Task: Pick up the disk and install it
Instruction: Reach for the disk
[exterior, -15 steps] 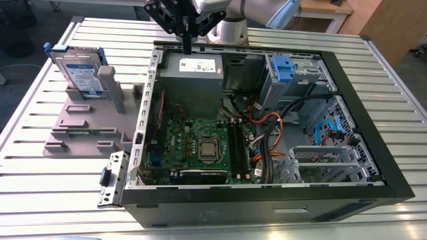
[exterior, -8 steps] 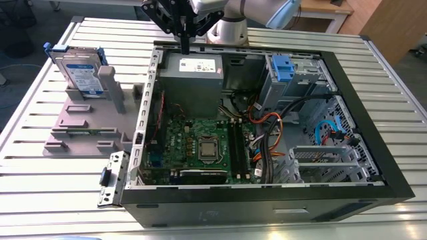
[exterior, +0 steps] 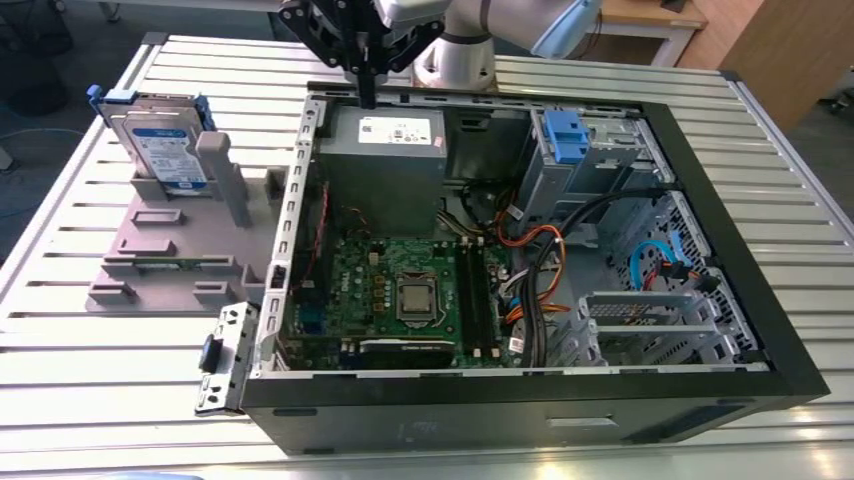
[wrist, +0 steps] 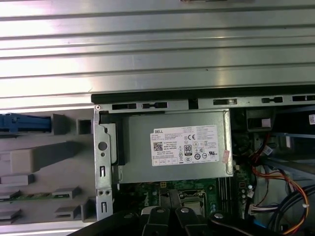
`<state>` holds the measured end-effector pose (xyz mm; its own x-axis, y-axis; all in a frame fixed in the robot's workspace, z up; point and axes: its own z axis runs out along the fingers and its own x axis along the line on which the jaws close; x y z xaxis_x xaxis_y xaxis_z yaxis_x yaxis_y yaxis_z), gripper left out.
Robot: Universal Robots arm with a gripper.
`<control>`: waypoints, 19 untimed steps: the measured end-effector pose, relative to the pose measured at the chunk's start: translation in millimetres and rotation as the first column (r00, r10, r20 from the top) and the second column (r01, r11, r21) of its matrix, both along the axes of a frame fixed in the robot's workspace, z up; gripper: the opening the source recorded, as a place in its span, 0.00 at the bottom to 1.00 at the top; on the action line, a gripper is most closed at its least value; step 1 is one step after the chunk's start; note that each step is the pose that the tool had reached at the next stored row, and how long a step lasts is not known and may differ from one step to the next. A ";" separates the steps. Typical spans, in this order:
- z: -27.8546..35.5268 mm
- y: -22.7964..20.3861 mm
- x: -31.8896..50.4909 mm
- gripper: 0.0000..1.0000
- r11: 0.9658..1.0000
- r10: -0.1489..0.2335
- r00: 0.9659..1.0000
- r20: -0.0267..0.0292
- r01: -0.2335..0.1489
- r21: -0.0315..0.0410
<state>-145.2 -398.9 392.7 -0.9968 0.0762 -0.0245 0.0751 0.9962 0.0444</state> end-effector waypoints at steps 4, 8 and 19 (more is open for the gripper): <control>0.0 0.0 -1.0 0.11 1.000 0.000 1.000 0.000 0.000 0.000; 0.0 0.0 -1.9 0.11 1.000 0.000 1.000 0.000 0.000 0.000; 0.0 0.0 -4.7 0.11 1.000 0.000 1.000 0.000 0.000 0.000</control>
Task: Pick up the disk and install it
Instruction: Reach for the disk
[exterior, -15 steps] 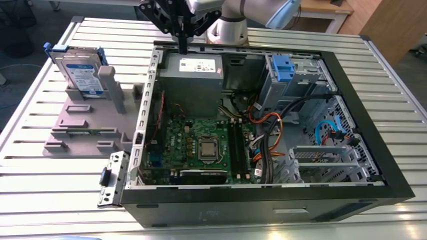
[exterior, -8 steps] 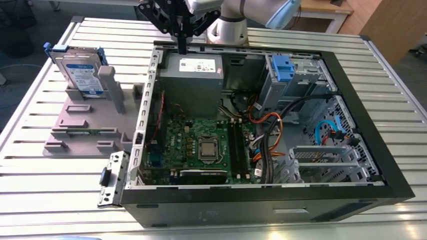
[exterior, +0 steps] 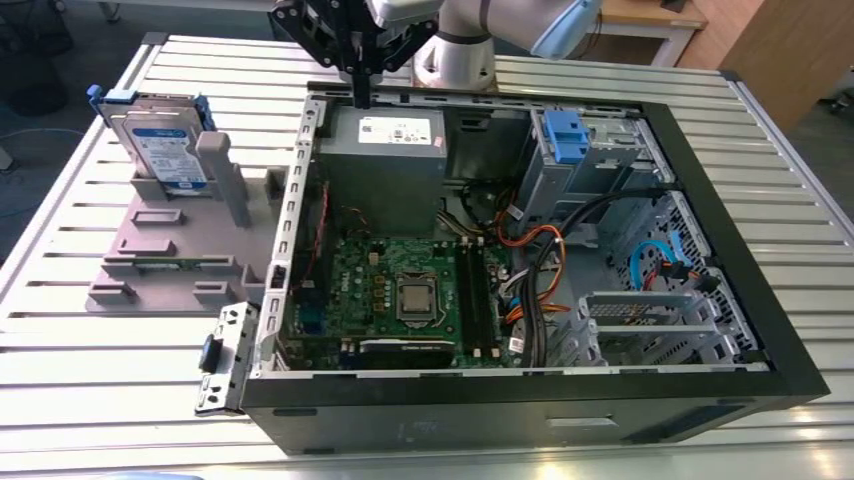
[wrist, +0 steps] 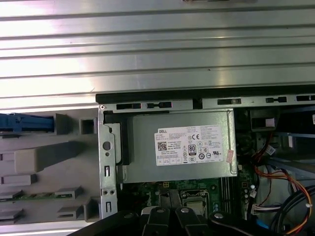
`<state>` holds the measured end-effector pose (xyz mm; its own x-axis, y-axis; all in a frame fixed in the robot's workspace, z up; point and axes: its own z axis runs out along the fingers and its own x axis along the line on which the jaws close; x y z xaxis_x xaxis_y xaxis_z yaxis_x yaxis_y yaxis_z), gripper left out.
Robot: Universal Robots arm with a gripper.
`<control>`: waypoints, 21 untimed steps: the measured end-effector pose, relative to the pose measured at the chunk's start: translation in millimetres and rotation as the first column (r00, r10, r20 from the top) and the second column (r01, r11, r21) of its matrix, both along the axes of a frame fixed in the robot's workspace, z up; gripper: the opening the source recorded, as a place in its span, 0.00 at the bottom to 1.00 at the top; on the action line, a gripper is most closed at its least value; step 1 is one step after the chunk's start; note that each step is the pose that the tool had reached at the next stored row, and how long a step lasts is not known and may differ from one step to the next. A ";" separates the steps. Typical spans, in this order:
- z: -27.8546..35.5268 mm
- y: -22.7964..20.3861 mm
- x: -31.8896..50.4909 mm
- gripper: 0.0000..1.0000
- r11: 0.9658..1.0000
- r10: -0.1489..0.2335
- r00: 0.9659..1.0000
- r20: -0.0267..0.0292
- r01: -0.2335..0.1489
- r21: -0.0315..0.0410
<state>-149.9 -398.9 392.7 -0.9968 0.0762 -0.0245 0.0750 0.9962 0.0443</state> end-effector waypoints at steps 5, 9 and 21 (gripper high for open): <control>0.0 0.0 -11.4 0.11 1.000 0.000 1.000 0.000 0.000 0.000; 0.0 0.0 -12.3 0.11 1.000 0.000 1.000 0.000 0.000 0.000; -0.1 0.0 -57.1 0.11 1.000 0.000 1.000 0.000 0.000 0.000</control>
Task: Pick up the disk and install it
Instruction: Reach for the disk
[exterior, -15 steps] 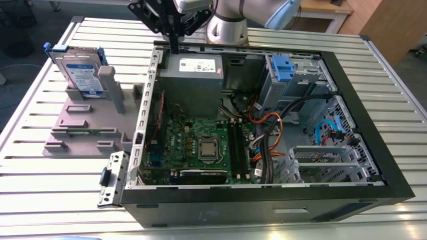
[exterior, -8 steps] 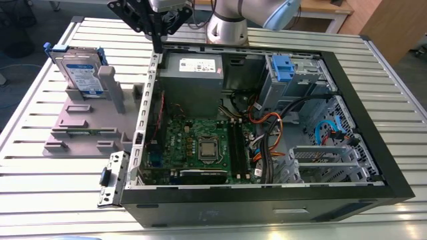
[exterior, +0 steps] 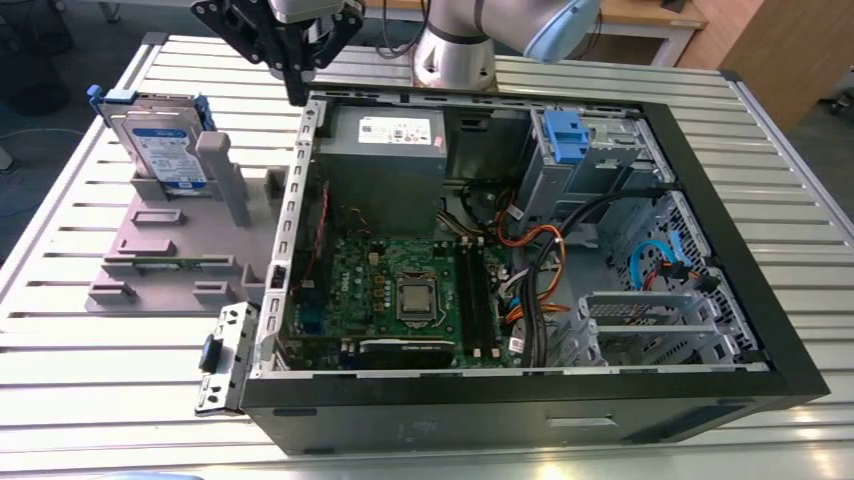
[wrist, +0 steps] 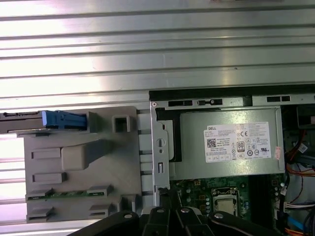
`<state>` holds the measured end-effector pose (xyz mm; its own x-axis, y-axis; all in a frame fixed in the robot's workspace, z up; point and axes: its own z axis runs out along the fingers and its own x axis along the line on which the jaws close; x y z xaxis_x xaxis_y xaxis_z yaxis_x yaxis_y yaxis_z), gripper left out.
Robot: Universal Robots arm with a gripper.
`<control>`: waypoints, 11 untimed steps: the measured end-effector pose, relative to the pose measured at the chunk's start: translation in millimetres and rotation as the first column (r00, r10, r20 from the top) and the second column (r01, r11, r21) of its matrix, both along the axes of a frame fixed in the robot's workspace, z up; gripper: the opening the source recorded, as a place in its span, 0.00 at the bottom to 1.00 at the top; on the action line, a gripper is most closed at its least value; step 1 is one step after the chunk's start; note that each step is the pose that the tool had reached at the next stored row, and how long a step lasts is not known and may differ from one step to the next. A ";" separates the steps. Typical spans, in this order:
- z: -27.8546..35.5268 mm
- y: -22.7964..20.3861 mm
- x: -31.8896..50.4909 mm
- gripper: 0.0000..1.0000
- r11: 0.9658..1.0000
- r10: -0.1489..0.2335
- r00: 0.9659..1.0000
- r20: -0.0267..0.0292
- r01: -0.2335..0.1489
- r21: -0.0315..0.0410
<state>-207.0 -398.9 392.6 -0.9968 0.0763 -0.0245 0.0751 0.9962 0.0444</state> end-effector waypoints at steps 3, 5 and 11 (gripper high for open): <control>0.0 0.0 -0.5 0.11 1.000 0.000 1.000 0.000 0.000 0.000; 0.0 0.0 -7.9 0.11 1.000 0.000 1.000 0.000 0.000 0.000; 0.0 0.0 -8.5 0.11 1.000 0.000 1.000 0.000 0.000 0.000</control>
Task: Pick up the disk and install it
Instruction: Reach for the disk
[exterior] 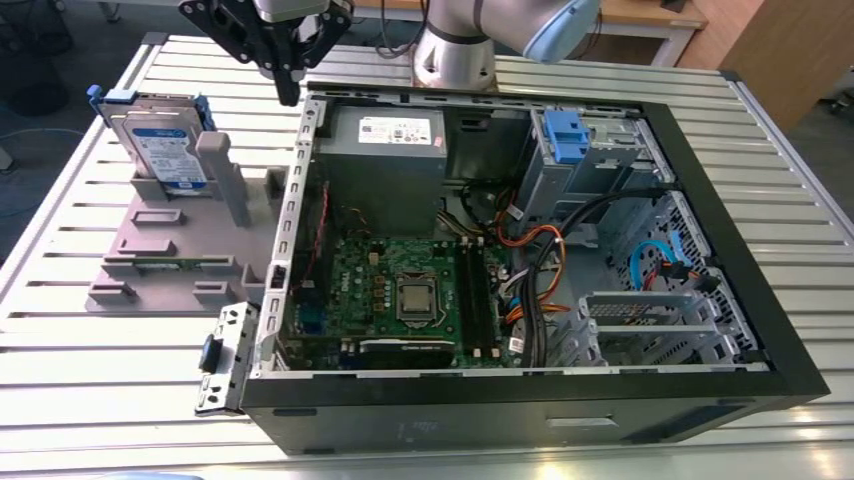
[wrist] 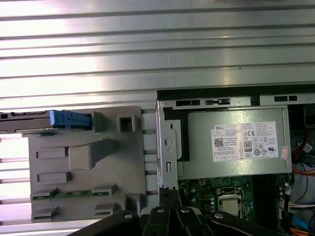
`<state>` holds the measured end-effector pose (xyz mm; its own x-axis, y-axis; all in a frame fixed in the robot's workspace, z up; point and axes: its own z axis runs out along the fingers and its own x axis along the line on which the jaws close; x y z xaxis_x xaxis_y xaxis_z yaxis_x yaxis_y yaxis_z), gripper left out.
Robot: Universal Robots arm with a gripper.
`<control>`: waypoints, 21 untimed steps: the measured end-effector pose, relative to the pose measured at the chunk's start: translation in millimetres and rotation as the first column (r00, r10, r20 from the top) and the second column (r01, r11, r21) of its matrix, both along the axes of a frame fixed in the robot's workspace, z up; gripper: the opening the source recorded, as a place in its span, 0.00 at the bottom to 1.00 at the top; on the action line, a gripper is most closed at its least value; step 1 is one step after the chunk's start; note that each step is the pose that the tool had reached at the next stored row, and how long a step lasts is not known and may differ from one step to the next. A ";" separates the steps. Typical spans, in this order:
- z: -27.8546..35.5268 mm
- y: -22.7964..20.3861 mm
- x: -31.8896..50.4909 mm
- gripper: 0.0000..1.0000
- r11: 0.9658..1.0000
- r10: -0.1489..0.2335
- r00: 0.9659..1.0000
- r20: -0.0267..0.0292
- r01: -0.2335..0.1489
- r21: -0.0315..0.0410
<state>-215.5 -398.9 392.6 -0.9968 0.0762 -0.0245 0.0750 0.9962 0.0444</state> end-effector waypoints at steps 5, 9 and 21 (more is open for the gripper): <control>0.0 0.0 -0.5 0.11 1.000 0.000 1.000 0.000 0.000 0.000; 0.0 0.0 -7.7 0.11 1.000 0.000 1.000 0.000 0.000 0.000; 0.0 0.0 -11.5 0.11 1.000 0.000 1.000 0.000 0.000 0.000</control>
<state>-227.0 -398.9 392.6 -0.9968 0.0762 -0.0245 0.0751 0.9962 0.0443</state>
